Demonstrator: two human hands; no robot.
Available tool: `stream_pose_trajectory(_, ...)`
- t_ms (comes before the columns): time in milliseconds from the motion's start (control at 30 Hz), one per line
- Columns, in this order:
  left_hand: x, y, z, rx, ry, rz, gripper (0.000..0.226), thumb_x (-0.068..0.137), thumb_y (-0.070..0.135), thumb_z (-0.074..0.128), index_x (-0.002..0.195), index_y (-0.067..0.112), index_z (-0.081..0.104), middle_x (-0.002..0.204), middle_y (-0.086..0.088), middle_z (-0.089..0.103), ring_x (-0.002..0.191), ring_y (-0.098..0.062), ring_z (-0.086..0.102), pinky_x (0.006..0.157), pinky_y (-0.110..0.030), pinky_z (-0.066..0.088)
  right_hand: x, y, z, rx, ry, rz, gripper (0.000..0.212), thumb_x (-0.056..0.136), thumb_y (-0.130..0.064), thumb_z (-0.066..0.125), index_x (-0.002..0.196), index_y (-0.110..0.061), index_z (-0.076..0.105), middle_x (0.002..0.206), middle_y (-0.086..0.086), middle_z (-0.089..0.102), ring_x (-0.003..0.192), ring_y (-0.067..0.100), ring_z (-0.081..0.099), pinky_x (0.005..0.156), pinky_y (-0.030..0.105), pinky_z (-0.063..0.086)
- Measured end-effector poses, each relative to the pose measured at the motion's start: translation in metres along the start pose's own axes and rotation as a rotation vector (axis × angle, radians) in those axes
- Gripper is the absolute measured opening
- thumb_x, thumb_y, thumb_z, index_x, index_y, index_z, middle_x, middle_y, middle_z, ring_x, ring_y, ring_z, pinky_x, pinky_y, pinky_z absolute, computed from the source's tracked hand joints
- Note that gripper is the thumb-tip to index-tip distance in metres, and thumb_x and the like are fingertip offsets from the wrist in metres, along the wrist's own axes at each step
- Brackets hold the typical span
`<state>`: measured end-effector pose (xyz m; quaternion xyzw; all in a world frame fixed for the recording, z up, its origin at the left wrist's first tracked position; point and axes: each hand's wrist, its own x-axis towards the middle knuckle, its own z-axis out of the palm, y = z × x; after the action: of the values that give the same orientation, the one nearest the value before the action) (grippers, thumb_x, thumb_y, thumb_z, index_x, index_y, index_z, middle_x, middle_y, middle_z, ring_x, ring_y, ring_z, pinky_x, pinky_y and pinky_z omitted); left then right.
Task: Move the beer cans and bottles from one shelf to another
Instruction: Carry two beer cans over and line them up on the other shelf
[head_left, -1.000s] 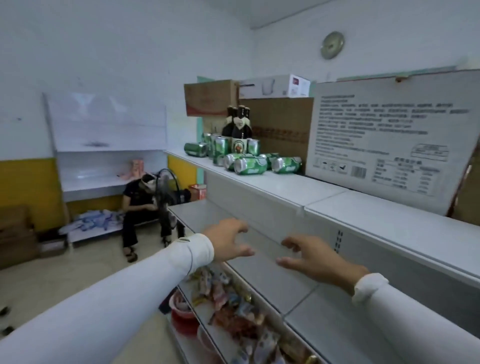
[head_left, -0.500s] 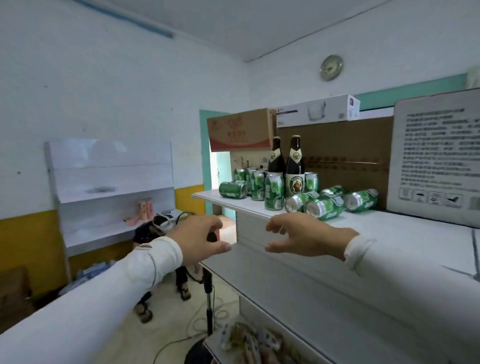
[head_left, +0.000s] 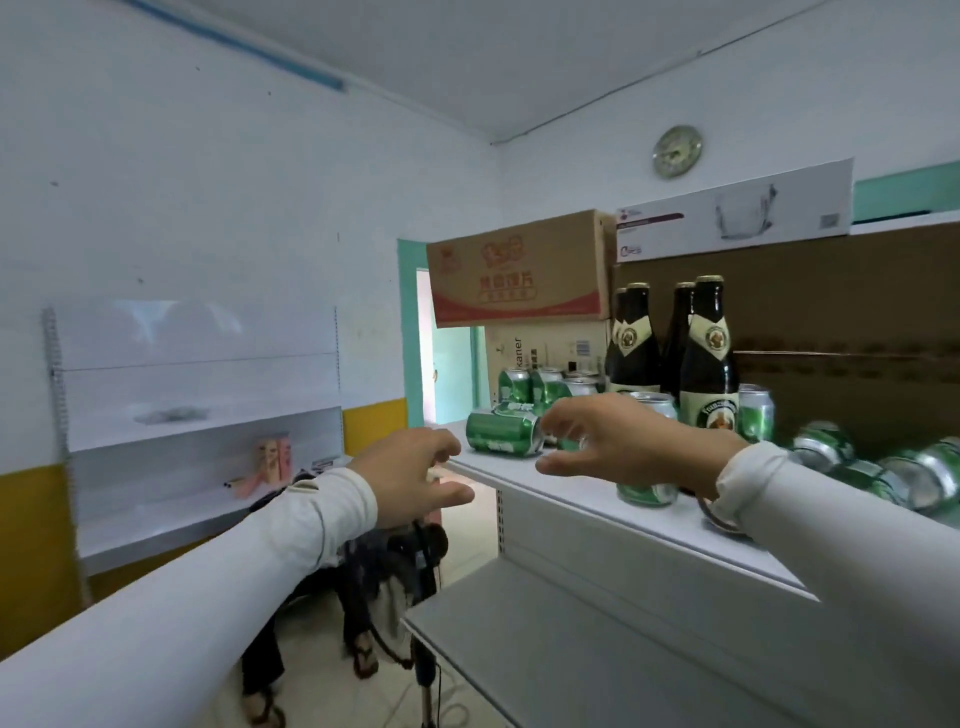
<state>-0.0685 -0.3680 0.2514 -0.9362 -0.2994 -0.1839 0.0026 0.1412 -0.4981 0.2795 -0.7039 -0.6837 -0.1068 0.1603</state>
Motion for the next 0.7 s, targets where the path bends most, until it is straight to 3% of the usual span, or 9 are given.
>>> stream_pose_trajectory(300,0.125,-0.057,0.026,-0.01,-0.039,0.161,0.058,0.085,0.047,0.064,0.134,0.021,0.047,0.131,0.003,0.054,0.117,-0.015,0.052,0.101,-0.031,0.043,0.096,0.034,0.027,-0.058,-0.04,0.106,0.059,0.085,-0.054,0.065,0.134,-0.021,0.053,0.127,-0.003,0.06,0.112,0.012,0.057,0.095,0.03,0.05)
stream_pose_trajectory(567,0.215,-0.073,0.057,0.02,-0.037,0.497,0.064,0.082,0.042,0.069,0.137,0.021,0.044,0.133,0.002,0.051,0.116,-0.018,0.052,0.099,-0.034,0.045,0.114,0.039,0.024,-0.227,-0.018,0.381,0.053,0.084,-0.056,0.066,0.119,-0.016,0.06,0.111,0.003,0.064,0.1,0.024,0.061,0.087,0.044,0.054)
stream_pose_trajectory(700,0.243,-0.079,0.061,0.012,-0.061,0.666,0.07,0.079,0.049,0.068,0.138,0.022,0.043,0.134,0.004,0.051,0.117,-0.018,0.052,0.098,-0.036,0.046,0.116,0.03,0.016,-0.265,0.021,0.545,0.051,0.084,-0.052,0.069,0.123,-0.021,0.059,0.11,-0.006,0.063,0.099,0.013,0.06,0.086,0.034,0.054)
